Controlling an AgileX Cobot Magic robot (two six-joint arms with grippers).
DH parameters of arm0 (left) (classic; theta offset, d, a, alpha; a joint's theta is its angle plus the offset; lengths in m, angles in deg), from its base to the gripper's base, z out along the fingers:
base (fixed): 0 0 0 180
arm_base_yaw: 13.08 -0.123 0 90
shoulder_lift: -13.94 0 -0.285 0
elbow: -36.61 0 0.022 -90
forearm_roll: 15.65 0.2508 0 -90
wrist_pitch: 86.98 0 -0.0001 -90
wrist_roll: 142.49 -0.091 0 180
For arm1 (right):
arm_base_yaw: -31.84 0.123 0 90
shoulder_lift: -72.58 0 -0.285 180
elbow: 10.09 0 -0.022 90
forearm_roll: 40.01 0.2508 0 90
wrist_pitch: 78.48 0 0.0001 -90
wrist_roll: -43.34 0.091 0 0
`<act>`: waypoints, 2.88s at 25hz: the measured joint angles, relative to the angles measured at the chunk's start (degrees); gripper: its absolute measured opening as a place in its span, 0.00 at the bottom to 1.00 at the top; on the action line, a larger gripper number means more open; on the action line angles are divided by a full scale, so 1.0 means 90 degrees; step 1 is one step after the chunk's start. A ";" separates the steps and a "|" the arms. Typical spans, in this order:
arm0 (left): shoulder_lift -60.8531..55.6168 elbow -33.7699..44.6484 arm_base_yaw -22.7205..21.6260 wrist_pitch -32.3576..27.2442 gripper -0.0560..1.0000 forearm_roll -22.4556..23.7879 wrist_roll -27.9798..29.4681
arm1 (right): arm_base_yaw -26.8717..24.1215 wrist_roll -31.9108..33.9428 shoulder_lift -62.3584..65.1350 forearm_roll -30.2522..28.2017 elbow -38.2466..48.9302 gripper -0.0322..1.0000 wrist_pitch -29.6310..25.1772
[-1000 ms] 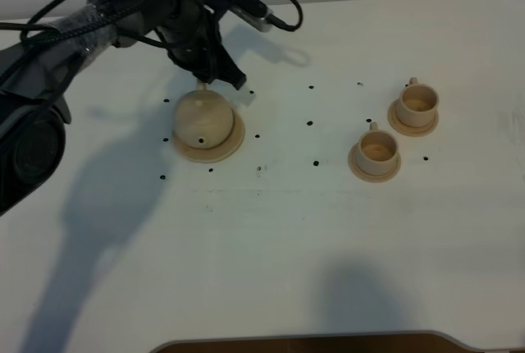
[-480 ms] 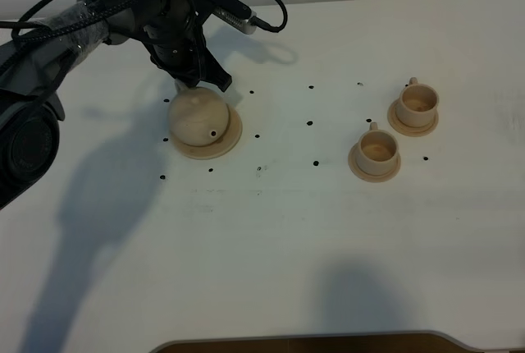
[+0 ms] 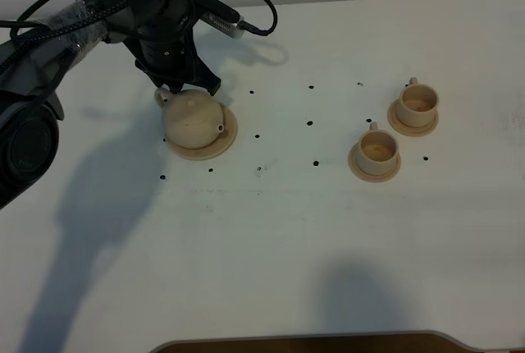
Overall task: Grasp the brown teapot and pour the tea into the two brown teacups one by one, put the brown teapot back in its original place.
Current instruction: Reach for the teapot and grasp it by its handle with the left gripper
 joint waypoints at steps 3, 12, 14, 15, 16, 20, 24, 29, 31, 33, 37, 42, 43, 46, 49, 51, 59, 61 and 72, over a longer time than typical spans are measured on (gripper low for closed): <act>0.0000 0.0000 -0.0006 -0.0181 0.32 0.0034 0.0067 | 0.0000 -0.0034 0.0000 -0.0005 0.0000 0.50 -0.0006; 0.0000 0.0000 -0.0012 -0.0816 0.32 0.0054 0.0350 | 0.0000 -0.0212 0.0000 -0.0013 0.0000 0.50 -0.0025; 0.0000 0.0000 -0.0012 -0.0966 0.32 0.0049 0.0369 | 0.0000 -0.0212 0.0000 -0.0013 0.0000 0.50 -0.0025; 0.0000 0.0000 -0.0014 -0.0996 0.32 0.0036 0.0380 | 0.0000 -0.0214 0.0000 -0.0013 0.0000 0.50 -0.0025; 0.0000 0.0000 -0.0019 -0.0996 0.32 0.0036 0.0380 | 0.0000 -0.0219 0.0000 -0.0013 0.0000 0.50 -0.0025; 0.0000 0.0000 -0.0019 -0.0996 0.32 0.0029 0.0380 | 0.0000 -0.0234 0.0000 -0.0013 0.0000 0.50 -0.0025; 0.0000 0.0000 -0.0019 -0.0996 0.32 0.0029 0.0386 | 0.0000 -0.0241 0.0000 -0.0007 0.0000 0.50 -0.0025; 0.0000 0.0000 -0.0019 -0.0996 0.32 0.0228 0.0386 | 0.0000 -0.0255 0.0000 0.0066 0.0000 0.50 -0.0025; 0.0000 0.0000 -0.0026 -0.0996 0.32 0.0339 0.0386 | 0.0000 -0.0255 0.0000 0.0087 0.0000 0.50 -0.0025; 0.0000 0.0000 -0.0077 -0.0996 0.32 0.0366 0.0386 | 0.0000 -0.0255 0.0000 0.0098 0.0000 0.50 -0.0025; -0.0037 0.0000 -0.0231 -0.0996 0.32 0.0357 0.0360 | 0.0000 -0.0255 0.0000 0.0106 0.0000 0.50 -0.0025; -0.0503 0.0000 -0.0506 -0.0996 0.32 -0.0282 -0.0483 | 0.0000 -0.0255 0.0000 0.0118 0.0000 0.50 -0.0025; -0.0676 0.0000 -0.0557 -0.0996 0.32 -0.0427 -0.0702 | 0.0000 -0.0255 0.0005 0.0118 0.0000 0.50 -0.0025; -0.1028 0.0000 -0.0702 -0.1001 0.32 -0.1059 -0.1478 | 0.0000 -0.0255 0.0005 0.0118 0.0000 0.50 -0.0025; -0.1246 0.0000 -0.0747 -0.1000 0.32 -0.1458 -0.1930 | 0.0000 -0.0255 0.0005 0.0118 0.0000 0.50 -0.0025; -0.1292 0.0006 -0.0741 -0.1000 0.32 -0.1565 -0.2046 | 0.0000 -0.0255 0.0005 0.0118 0.0000 0.50 -0.0025; -0.1839 0.1301 -0.0647 -0.1000 0.31 -0.1647 -0.3052 | 0.0000 -0.0260 0.0005 0.0132 0.0000 0.50 -0.0025; -0.2053 0.1669 -0.0647 -0.1000 0.30 -0.1632 -0.3320 | 0.0000 -0.0260 0.0005 0.0132 0.0000 0.50 -0.0025; -0.2458 0.2380 -0.0647 -0.1000 0.29 -0.1299 -0.4876 | 0.0000 -0.0260 0.0005 0.0136 0.0000 0.50 -0.0025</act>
